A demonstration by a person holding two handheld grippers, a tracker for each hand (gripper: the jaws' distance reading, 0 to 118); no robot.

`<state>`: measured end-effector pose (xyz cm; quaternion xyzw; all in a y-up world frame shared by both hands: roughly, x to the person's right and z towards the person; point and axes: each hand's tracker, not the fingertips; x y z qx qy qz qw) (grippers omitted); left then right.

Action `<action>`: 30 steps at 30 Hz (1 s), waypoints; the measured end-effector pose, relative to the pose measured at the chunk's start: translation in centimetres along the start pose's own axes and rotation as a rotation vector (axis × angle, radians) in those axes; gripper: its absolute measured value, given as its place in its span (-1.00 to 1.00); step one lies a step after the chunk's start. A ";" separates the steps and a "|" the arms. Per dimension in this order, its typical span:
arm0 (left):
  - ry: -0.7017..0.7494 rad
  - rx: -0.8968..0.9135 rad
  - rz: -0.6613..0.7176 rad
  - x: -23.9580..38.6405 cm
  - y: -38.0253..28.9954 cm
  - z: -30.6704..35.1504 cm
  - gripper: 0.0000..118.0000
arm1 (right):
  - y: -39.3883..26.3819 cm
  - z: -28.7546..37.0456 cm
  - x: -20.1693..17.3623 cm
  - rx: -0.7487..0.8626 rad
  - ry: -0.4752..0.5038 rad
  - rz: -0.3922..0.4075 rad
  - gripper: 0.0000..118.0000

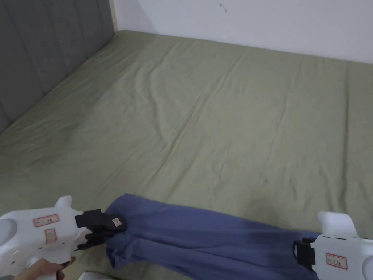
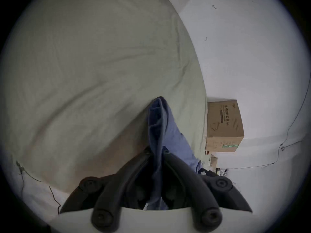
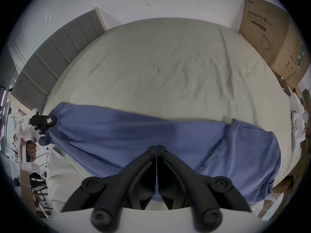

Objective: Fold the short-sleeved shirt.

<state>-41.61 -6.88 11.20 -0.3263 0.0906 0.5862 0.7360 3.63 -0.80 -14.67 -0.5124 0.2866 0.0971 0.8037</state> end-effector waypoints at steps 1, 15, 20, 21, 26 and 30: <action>0.033 0.013 -0.034 0.2 0.4 0.5 -0.94 | 0.1 0.1 0.2 0.007 -0.001 -0.010 -1.00; 0.227 0.143 -0.168 5.9 1.1 3.4 -0.94 | -0.9 1.2 3.4 0.030 0.004 -0.108 -1.00; 0.247 0.110 -0.518 15.7 -3.3 2.0 -0.94 | -1.7 2.0 4.7 0.044 0.002 -0.152 -1.00; 0.237 0.103 -0.591 17.7 -4.7 1.3 -0.93 | -1.8 2.2 5.0 0.046 0.006 -0.173 -1.00; 0.218 -0.051 -0.868 23.3 -11.4 -5.4 -0.92 | -2.6 3.1 6.9 0.062 0.023 -0.229 -1.00; 0.161 -0.228 -0.851 23.7 -15.7 -12.9 0.20 | -3.5 3.6 8.7 0.070 0.024 -0.277 -1.00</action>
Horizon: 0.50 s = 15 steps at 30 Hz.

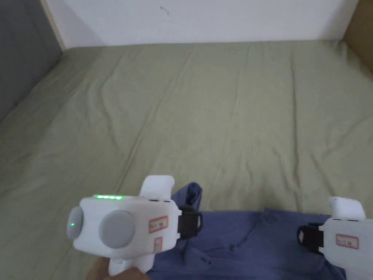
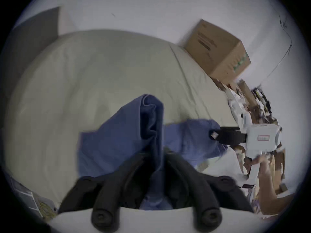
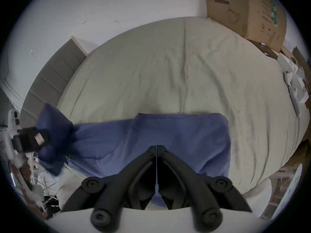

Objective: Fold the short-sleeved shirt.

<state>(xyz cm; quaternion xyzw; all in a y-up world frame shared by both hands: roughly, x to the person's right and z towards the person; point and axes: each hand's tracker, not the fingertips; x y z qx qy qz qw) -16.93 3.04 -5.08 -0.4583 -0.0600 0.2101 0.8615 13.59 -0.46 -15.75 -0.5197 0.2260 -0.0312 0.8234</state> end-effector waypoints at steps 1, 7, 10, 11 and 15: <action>-0.041 -0.025 -0.018 0.2 -0.2 -1.6 0.49 | -0.1 0.2 0.5 -0.001 -0.003 -0.008 -1.00; -0.006 0.012 0.044 -0.4 0.7 -3.5 0.83 | -0.4 1.6 2.8 0.025 -0.030 -0.059 -1.00; -0.061 0.039 0.150 -3.3 1.1 -1.7 0.58 | -0.7 2.0 3.2 0.029 -0.032 -0.078 -1.00; -0.070 0.066 0.185 -4.3 0.9 -1.0 0.23 | -0.7 2.0 3.1 0.032 -0.032 -0.078 -1.00; 0.163 0.054 0.215 -7.0 -0.7 0.1 -0.88 | -0.8 2.1 2.3 0.039 -0.040 -0.040 -1.00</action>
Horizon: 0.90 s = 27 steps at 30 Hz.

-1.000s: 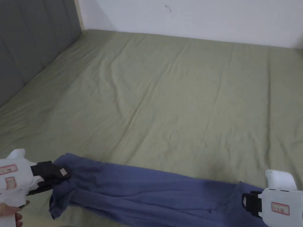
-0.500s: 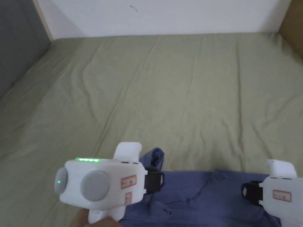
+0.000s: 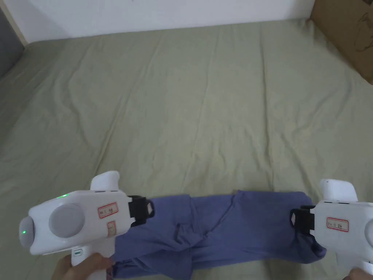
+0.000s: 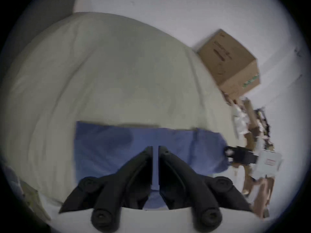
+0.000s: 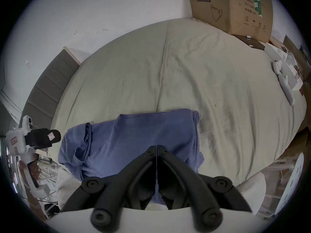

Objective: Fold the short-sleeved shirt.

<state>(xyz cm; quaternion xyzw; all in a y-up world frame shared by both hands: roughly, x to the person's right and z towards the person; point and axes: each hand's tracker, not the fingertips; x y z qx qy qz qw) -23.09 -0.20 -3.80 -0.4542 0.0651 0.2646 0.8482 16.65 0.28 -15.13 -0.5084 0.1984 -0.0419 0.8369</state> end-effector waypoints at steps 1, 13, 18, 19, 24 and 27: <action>0.022 -0.023 -0.009 -0.6 -0.4 -0.4 -0.88 | 0.0 0.0 -0.2 0.002 -0.002 0.013 -1.00; -0.087 -0.168 -0.104 4.0 -3.6 -5.3 -0.88 | -0.2 -0.3 -0.7 -0.013 0.020 0.015 -1.00; -0.225 -0.261 -0.114 6.6 -4.4 -6.9 -0.88 | -0.2 -0.3 0.0 -0.018 0.010 -0.007 -1.00; -0.212 -0.261 -0.150 7.1 -4.7 -7.1 -0.88 | -0.3 -0.2 0.1 -0.016 0.017 -0.016 -1.00; -0.253 -0.238 -0.096 6.8 -4.6 -5.6 -0.88 | -0.1 0.5 -0.1 -0.009 0.017 -0.001 -1.00; -0.323 -0.172 0.007 4.0 -3.1 -3.8 -0.88 | 0.1 0.6 -0.2 -0.007 0.008 0.012 -1.00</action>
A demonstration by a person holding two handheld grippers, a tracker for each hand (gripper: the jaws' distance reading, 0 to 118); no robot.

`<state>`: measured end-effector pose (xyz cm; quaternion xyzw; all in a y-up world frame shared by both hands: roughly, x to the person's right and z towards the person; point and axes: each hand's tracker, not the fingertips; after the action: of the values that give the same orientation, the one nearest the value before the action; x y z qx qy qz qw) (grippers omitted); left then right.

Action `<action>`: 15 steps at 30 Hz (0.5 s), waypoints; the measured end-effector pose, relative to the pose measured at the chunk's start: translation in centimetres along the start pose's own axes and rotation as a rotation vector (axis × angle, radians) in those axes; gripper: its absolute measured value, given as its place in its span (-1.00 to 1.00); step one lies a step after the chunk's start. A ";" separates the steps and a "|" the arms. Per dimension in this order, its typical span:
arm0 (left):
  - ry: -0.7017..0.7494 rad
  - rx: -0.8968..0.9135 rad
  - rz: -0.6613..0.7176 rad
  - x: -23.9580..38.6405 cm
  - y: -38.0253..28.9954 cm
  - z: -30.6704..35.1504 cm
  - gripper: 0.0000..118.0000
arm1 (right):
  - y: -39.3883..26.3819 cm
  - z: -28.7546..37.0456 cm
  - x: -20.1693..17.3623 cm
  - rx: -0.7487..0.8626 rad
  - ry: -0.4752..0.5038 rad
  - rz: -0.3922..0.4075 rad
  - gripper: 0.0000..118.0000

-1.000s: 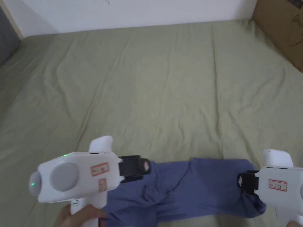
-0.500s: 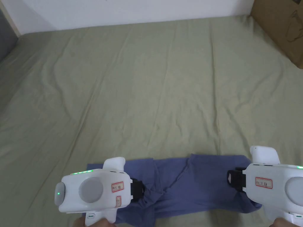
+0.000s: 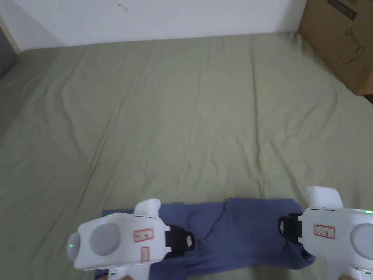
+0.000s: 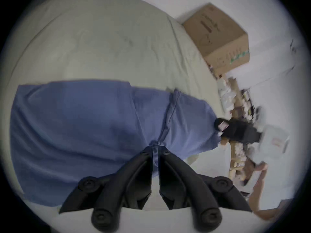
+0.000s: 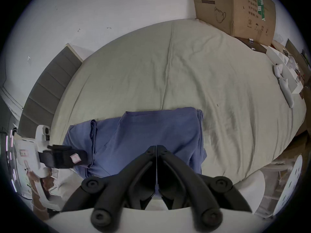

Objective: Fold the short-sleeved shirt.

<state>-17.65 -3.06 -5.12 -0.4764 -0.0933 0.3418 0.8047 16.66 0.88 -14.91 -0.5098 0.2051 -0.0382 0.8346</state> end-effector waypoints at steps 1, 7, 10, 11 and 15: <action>0.010 0.033 0.013 -0.6 0.3 1.2 -0.88 | 0.0 0.0 0.1 0.003 0.001 -0.001 -1.00; 0.048 0.233 0.168 -5.7 0.5 10.4 -0.88 | 0.0 -0.7 -1.0 -0.005 0.004 0.016 -1.00; 0.078 0.286 0.268 -9.8 -0.5 13.0 -0.87 | -0.2 -1.2 -1.8 -0.021 0.010 0.033 -1.00; 0.079 0.283 0.286 -11.8 -0.3 13.8 -0.84 | -0.2 -1.4 -2.1 -0.026 0.012 0.041 -1.00; -0.016 0.247 0.414 -16.1 -2.0 13.5 1.00 | 0.0 -2.2 -3.5 -0.045 0.011 0.078 -1.00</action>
<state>-35.25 -4.49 6.47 -0.3808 0.0423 0.5119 0.7689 12.68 -0.01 -14.69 -0.5200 0.2301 -0.0039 0.8226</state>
